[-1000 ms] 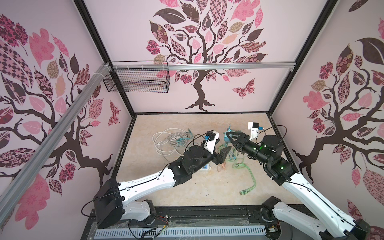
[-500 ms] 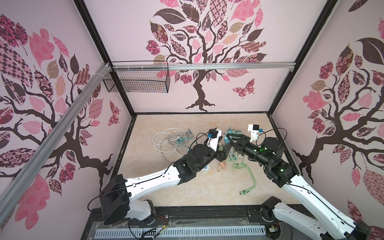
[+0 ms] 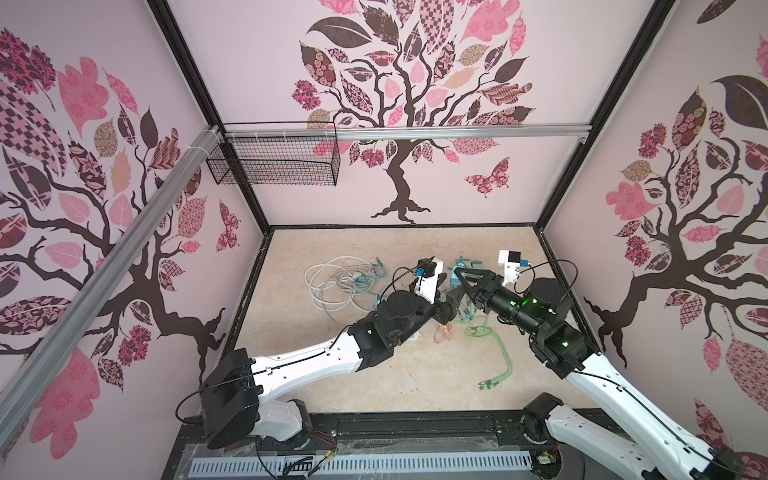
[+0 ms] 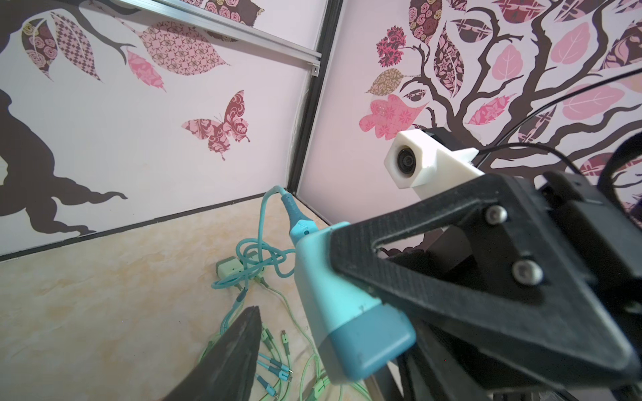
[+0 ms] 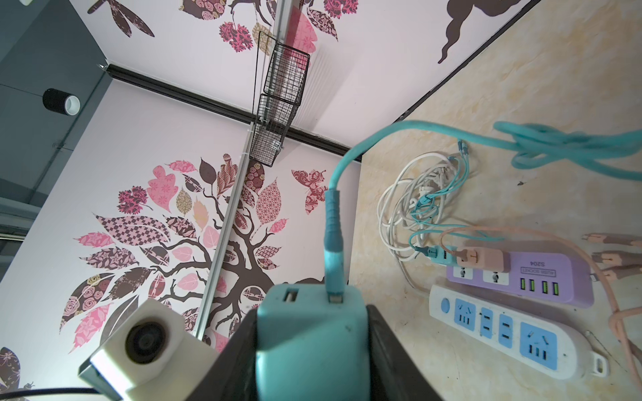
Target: Insert the plug
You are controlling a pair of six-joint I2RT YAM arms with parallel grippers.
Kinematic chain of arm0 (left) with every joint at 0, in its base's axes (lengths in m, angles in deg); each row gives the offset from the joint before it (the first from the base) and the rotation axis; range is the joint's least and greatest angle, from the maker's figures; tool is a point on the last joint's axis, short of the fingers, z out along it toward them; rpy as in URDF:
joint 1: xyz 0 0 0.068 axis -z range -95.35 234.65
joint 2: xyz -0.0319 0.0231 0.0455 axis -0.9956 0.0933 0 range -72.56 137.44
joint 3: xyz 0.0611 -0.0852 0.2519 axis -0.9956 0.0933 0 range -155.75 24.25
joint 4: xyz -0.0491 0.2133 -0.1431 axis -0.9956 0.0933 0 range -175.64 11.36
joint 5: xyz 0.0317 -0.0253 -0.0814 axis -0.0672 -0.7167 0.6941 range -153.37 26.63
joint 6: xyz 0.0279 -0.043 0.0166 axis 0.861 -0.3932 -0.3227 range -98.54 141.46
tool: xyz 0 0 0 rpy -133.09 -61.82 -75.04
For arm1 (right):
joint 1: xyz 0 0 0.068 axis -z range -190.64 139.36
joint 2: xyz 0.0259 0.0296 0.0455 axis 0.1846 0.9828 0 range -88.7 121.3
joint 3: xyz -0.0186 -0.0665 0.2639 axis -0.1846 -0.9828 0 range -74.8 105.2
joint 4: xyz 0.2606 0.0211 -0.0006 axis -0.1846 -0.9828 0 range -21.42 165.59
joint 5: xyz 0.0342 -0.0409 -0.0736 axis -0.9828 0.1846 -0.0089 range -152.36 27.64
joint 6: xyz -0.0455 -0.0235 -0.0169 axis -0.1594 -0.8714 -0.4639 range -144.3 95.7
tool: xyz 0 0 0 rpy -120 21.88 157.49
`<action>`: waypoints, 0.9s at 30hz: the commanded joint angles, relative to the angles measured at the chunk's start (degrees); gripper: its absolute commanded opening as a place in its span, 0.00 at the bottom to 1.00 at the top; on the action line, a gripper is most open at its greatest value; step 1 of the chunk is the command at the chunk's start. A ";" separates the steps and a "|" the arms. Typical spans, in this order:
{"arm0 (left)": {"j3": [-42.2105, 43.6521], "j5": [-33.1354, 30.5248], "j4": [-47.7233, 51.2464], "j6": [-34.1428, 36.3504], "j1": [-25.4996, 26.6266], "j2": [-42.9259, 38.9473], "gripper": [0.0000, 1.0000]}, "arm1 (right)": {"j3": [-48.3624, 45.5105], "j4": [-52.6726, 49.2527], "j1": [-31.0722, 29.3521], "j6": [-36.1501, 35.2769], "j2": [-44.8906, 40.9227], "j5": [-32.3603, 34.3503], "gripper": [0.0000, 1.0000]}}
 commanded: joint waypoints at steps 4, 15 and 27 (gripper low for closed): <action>-2.01 -4.10 -1.73 -1.35 -0.55 -0.01 0.59 | -0.38 2.54 -0.65 1.10 -0.99 -2.28 0.30; -1.16 -4.72 -1.96 -1.99 -0.50 -0.85 0.36 | -1.17 3.30 -1.12 0.77 -1.59 -2.27 0.39; 1.66 -3.69 -0.84 -2.87 -0.65 -6.52 0.21 | 1.75 -1.86 -1.03 -8.00 -2.89 -3.94 0.69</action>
